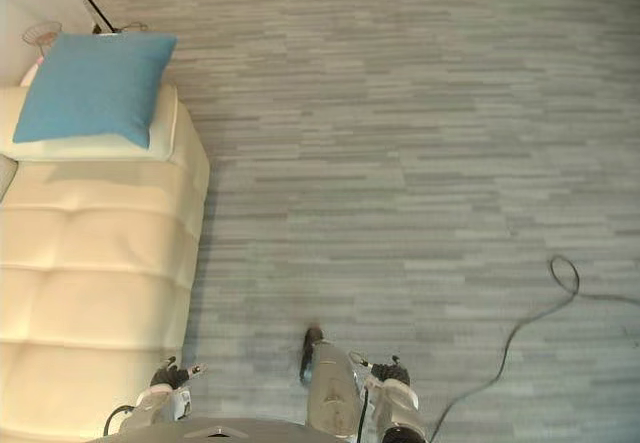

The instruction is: Pick up cushions and gather them together orderly.

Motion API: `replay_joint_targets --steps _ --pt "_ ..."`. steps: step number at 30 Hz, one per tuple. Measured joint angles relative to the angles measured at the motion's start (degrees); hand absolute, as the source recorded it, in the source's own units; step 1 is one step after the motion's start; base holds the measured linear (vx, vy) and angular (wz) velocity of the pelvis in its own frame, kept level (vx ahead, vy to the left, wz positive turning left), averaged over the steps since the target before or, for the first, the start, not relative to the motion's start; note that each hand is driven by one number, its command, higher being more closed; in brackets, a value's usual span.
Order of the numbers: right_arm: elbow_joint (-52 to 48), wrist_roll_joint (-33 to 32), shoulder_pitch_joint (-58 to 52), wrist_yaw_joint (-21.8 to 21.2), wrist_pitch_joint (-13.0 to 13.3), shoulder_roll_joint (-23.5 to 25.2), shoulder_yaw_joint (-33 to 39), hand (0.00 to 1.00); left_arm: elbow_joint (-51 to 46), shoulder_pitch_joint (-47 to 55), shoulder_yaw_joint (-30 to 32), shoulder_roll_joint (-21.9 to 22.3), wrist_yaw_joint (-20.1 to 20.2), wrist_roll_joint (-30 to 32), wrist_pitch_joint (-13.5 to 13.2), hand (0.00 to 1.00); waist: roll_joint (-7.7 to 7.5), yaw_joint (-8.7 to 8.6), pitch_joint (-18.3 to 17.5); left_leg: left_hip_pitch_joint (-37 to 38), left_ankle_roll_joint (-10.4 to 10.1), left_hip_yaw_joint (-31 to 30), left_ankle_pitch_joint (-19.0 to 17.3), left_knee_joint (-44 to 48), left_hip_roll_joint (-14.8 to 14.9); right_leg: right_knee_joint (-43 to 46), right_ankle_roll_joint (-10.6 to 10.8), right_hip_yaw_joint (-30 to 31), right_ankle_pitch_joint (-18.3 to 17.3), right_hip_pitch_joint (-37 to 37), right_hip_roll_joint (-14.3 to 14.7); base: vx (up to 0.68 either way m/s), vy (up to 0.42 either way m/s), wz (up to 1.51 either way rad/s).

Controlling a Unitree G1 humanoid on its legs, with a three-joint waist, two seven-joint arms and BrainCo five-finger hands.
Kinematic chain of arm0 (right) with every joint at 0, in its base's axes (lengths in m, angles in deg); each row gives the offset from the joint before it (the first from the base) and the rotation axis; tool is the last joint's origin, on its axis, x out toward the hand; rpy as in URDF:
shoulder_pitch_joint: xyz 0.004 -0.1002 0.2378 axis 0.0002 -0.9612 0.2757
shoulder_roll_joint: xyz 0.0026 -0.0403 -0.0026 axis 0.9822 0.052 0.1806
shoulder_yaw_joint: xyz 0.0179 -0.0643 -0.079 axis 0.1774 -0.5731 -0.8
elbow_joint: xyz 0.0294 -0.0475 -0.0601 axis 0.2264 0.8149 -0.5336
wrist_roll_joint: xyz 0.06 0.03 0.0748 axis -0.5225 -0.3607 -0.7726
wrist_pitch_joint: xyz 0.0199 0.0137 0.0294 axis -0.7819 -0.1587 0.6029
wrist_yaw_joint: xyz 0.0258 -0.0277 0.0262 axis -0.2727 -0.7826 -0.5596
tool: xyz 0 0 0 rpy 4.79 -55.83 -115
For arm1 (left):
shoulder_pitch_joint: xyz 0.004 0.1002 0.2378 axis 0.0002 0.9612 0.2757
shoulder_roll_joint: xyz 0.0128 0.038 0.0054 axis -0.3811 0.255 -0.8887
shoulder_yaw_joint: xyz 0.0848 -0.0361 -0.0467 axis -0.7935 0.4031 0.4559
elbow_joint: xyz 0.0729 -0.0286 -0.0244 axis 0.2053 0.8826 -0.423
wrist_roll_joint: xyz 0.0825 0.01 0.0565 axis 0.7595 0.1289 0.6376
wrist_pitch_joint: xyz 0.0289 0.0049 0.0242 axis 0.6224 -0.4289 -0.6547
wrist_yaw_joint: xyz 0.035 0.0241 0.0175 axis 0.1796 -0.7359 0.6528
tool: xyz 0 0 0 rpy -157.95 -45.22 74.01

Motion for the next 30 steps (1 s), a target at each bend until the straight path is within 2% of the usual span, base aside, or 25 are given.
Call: replay_joint_targets --steps 2,3,4,5,6,7,8,9,10,11,13,15,16,17,18,19,20,21,23,25,26,27,28,29,30 --pt "0.05 -0.14 -0.44 0.09 -0.48 0.86 -0.21 0.0 -1.2 0.21 -0.26 -0.58 -0.04 0.0 0.01 0.0 -1.04 1.08 0.53 -5.81 2.55 5.05 -8.59 2.99 -0.38 -4.93 0.27 0.07 -0.5 7.08 0.1 0.45 -0.018 0.03" --pt "0.27 -0.17 -0.55 0.12 -0.63 0.79 -0.57 0.0 -1.62 0.35 -0.35 -0.7 -0.04 -0.01 -0.01 0.0 -1.13 1.57 0.44 -8.16 3.0 7.28 -11.3 0.82 -0.92 -7.23 0.48 0.06 -0.35 10.02 -0.09 0.43 0.039 -0.07" --pt "1.09 -0.17 -0.38 0.16 -0.7 0.83 -0.45 0.0 -2.11 0.6 -0.47 -0.98 -0.04 0.01 -0.02 0.0 -1.41 2.32 0.4 -10.06 3.93 10.01 -13.59 -4.07 -1.79 -8.73 1.5 0.18 0.12 12.38 -0.79 0.34 0.056 -0.16" --pt "1.02 -0.16 -0.28 0.16 -0.76 1.12 -0.27 0.0 -2.44 0.97 -1.01 -1.22 -0.06 0.08 -0.01 0.0 -1.54 2.54 0.31 -11.58 4.54 12.45 -14.36 -15.04 -3.69 -10.59 2.87 0.2 -0.33 14.87 -1.87 0.43 0.097 -0.13" --pt "0.7 -0.16 -0.37 0.17 -0.78 1.24 -0.14 0.0 -2.82 1.24 -1.22 -1.2 -0.06 0.1 -0.01 0.0 -1.54 2.55 0.32 -12.43 4.71 13.35 -14.13 -21.7 -4.7 -11.26 3.66 0.12 -0.81 15.97 -2.45 0.44 0.138 0.02" --pt "0.42 -0.17 -0.44 0.17 -0.83 1.5 0.5 0.0 -3.06 1.7 -1.28 -1.23 -0.07 0.23 -0.02 0.0 -1.47 2.71 0.27 -13.53 4.55 13.43 -11.66 -34.09 -6.89 -12.19 4.84 0.07 -2.17 18.07 -3.5 0.55 0.219 0.03" --pt "0.11 -0.16 -0.74 0.21 -0.79 1.65 0.65 0.0 -3.57 1.91 -0.8 -1.03 0.04 0.12 -0.13 0.0 -1.61 3.45 0.11 -14.72 4.67 12.85 -6.08 -40.14 -8.23 -12.76 5.95 0.23 -3.83 19.97 -4.49 0.48 0.228 -0.05" --pt "0.12 -0.15 -1.26 0.22 -0.84 1.65 0.53 0.0 -3.64 1.97 -0.81 -0.94 -0.01 0.22 -0.15 0.0 -1.85 4.05 -0.36 -15.02 4.66 12.81 -3.22 -40.56 -8.77 -13.29 6.63 0.62 -4.63 20.99 -4.69 0.53 0.234 -0.06" --pt "0.65 -0.13 -1.57 0.22 -0.92 1.77 0.01 0.0 -3.21 2.06 -0.82 -1.29 0.02 1.01 -0.12 0.0 -3.3 4.26 -1.81 -14.94 8.3 12.81 -2.11 -40.33 -10.87 -14.98 6.62 1.94 -5.23 22.11 -5.65 0.63 0.22 0.02" --pt "2.36 -0.1 -0.93 0.17 -0.92 2.24 -0.2 0.0 -3.1 2.03 -0.56 -1.92 0.06 1.11 -0.16 0.0 -4.38 3.82 -3.07 -15.52 10.81 12.95 -4.25 -37.87 -11.85 -15.54 5.99 3.6 -3.62 22.63 -6.57 0.63 0.212 0.12" --pt "2.76 0.02 -0.41 0.08 -1.15 3.02 -1.21 0.0 -3.1 1.92 0.38 -2.42 0.16 1.04 -0.2 0.0 -5.33 3.79 -3.13 -15.3 12.33 13.29 -5.95 -34.25 -11.95 -14.91 6.46 6.72 -0.68 23.4 -7.77 0.56 0.228 0.02" --pt "2.83 0.08 -0.37 -0.11 -0.78 4.03 -1.53 0.0 -2.49 2.02 0.73 -2.77 0.02 1.08 -0.22 0.0 -6.85 5.0 -4.39 -12.21 12.9 13.75 -7.91 -33.17 -12.79 -5.47 8.95 10.99 1.78 20.77 -8.84 0.47 0.181 -0.49" --pt "3.22 0.11 -0.12 -0.17 -0.58 3.87 -1.95 0.0 -1.58 2.19 0.58 -2.84 -0.1 1.01 -0.18 0.0 -6.45 5.22 -4.54 -8.48 12.24 13.97 -11.02 -34.93 -12.51 7.17 13.57 13.43 2.13 16.03 -9.15 0.51 0.153 -0.51" --pt "3.4 0.11 0.26 -0.24 -0.45 3.86 -3.14 0.0 -0.41 2.13 -0.75 -4.09 -0.13 0.91 0.04 0.0 -7.01 4.28 -4.42 -5.57 12.29 14.0 -13.2 -36.25 -13.11 20.84 18.04 15.37 3.04 10.66 -9.69 0.49 0.141 -0.26" --pt "3.28 0.15 0.34 -0.24 -0.6 3.83 -3.49 0.0 -0.15 2.16 -1.49 -4.78 -0.15 0.63 0.17 0.0 -7.6 3.69 -4.4 -4.4 12.41 13.98 -13.47 -36.61 -13.67 25.92 18.83 15.59 2.96 8.44 -10.07 0.45 0.094 0.14" --pt "3.22 0.18 0.21 -0.22 -0.56 3.34 -3.62 0.0 0.4 2.17 -2.43 -5.42 -0.28 -0.04 0.42 0.0 -7.27 3.17 -3.85 -0.83 12.64 13.49 -13.61 -37.93 -14.33 33.37 17.48 13.16 1.94 5.24 -11.15 0.27 0.031 0.17" --pt "3.35 0.18 0.13 -0.21 -0.65 2.98 -3.52 0.0 0.63 2.18 -2.44 -5.39 -0.32 -0.09 0.51 0.0 -7.16 3.23 -3.69 1.56 12.65 13.35 -13.62 -39.43 -14.46 35.08 15.39 11.35 0.82 4.64 -11.62 0.34 0.028 0.12" --pt "3.53 0.18 0.08 -0.22 -0.71 2.37 -3.54 0.0 1.22 2.36 -2.5 -5.36 -0.41 -0.09 0.52 0.0 -6.66 3.28 -3.31 6.28 12.64 13.05 -13.62 -43.0 -14.44 35.82 10.94 7.8 -1.97 3.75 -11.85 0.29 0.009 0.08" --pt "4.34 0.18 0.26 -0.24 -0.58 1.95 -3.73 0.0 1.57 2.42 -2.52 -5.41 -0.47 -0.13 0.56 0.0 -6.52 3.08 -3.31 10.19 12.27 12.46 -13.79 -46.84 -14.29 31.35 9.23 3.08 -5.28 1.21 -11.87 0.26 -0.027 0.18" --pt "4.54 0.19 1.04 -0.25 -0.76 0.9 -3.59 0.0 1.97 2.28 -2.5 -5.02 -0.49 -0.33 0.58 0.0 -5.74 2.09 -2.8 11.49 10.41 10.04 -15.21 -47.99 -12.82 17.53 7.47 1.22 -6.39 -3.49 -9.27 0.28 -0.125 0.36" --pt "4.38 0.04 1.23 -0.31 -0.79 0.64 -3.58 0.0 2.02 2.27 -2.53 -4.91 -0.48 -0.43 0.62 0.0 -5.25 1.85 -2.48 11.65 10.01 9.49 -15.45 -47.97 -12.03 12.28 7.09 2.07 -5.23 -4.2 -7.59 0.34 -0.226 0.56" --pt "4.39 -0.01 1.2 -0.22 -0.58 0.36 -3.1 0.0 2.16 2.32 -2.53 -4.9 -0.44 -0.38 0.65 0.0 -4.96 1.36 -2.16 12.16 8.95 7.51 -16.1 -48.02 -10.86 -1.85 7.62 5.11 0.9 -4.77 -5.1 0.29 -0.221 0.56" --pt "4.38 0.0 1.09 -0.22 -0.54 0.4 -2.6 0.0 2.31 2.28 -2.46 -4.87 -0.42 -0.38 0.65 0.0 -5.08 1.07 -2.09 12.57 8.15 6.52 -16.64 -48.04 -10.66 -6.77 7.88 6.44 3.66 -4.73 -4.8 0.39 -0.31 0.8" --pt "4.44 -0.04 0.77 -0.23 -0.63 0.56 -1.4 0.0 2.45 2.28 -2.01 -4.73 -0.32 -0.3 0.63 0.0 -5.34 0.81 -1.93 13.72 6.74 4.6 -18.25 -47.94 -10.32 -12.08 8.76 9.64 10.56 -4.59 -4.76 0.31 -0.266 0.66" --pt "4.29 -0.01 0.67 -0.23 -0.7 0.56 -1.06 0.0 2.48 2.29 -1.06 -4.23 -0.28 -0.08 0.63 0.0 -5.16 0.92 -1.88 14.25 6.35 3.57 -19.13 -47.96 -9.86 -11.67 8.89 9.99 13.98 -4.0 -4.57 0.37 -0.346 0.75"
